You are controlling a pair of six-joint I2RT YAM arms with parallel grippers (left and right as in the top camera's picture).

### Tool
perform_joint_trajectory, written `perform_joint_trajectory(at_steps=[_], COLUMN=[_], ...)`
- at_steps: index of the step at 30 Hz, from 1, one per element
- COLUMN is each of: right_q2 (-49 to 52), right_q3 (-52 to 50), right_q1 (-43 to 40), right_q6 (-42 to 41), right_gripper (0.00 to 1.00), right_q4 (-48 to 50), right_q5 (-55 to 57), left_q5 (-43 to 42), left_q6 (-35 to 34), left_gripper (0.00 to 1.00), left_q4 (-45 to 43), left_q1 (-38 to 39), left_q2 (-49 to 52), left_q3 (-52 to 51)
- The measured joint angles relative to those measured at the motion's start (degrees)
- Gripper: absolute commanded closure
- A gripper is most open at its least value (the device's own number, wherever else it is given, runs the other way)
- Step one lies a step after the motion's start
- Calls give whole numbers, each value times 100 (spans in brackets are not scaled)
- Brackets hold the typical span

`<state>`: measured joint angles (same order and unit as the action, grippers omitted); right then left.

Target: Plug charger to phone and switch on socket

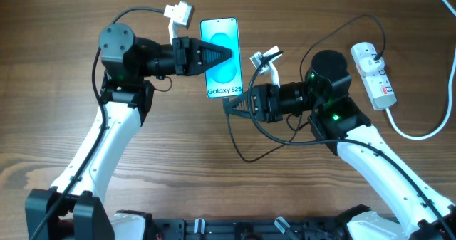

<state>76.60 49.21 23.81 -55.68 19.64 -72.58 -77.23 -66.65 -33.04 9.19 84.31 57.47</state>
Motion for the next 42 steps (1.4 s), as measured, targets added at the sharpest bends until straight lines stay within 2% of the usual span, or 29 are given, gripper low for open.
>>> perform_joint_trajectory(at_steps=[1,2,3,5,7,13,16,18,22,27,30,33,35,36,38,39,40,41,42], right_q2=[0,0,0,-4,-4,-4,-4,-4,-4,-4,-4,-4,-4,-4,-7,-7,-7,-7,-7], right_q3=[-2,-2,2,109,142,166,170,170,170,173,170,173,173,177,195,195,195,195,195], right_q1=[0,0,-9,-175,-227,-227,-225,-216,-199,-195,-195,-195,-195,-195,-184,-186,-186,-184,-184], right_q6=[-2,-2,-33,-20,87,442,627,741,826,846,844,841,846,852,776,721,715,715,745], right_gripper=[86,46,16,0,0,0,6,15,41,56,59,72,89,94,96,96,96,96,96], right_q4=[11,13,168,391,398,-223,-549,-562,-551,-551,-551,-557,-581,-573,-588,-592,-592,-592,-599], right_q5=[0,2,278,715,859,804,699,664,658,656,656,656,654,629,570,509,490,490,514], left_q5=[0,0,-50,-684,-966,-1075,-920,-691,-501,-354,-256,-164,-142,-127,-116,-155,-168,-168,-144], left_q6=[0,0,17,129,170,240,258,258,258,258,258,258,258,289,374,463,490,492,450], left_gripper=[96,96,96,96,96,96,96,96,96,96,96,96,96,96,95,91,78,59,45], left_q4=[4,7,13,98,98,96,96,98,98,101,101,101,101,103,96,63,52,57,90], left_q1=[0,0,0,109,162,162,162,162,162,162,162,162,162,162,157,157,157,157,160], left_q2=[0,0,0,0,0,0,0,0,0,0,0,0,0,0,0,-2,-2,-2,-2], left_q3=[0,0,0,-109,-144,-151,-151,-151,-151,-155,-155,-155,-157,-160,-177,-177,-177,-177,-177])
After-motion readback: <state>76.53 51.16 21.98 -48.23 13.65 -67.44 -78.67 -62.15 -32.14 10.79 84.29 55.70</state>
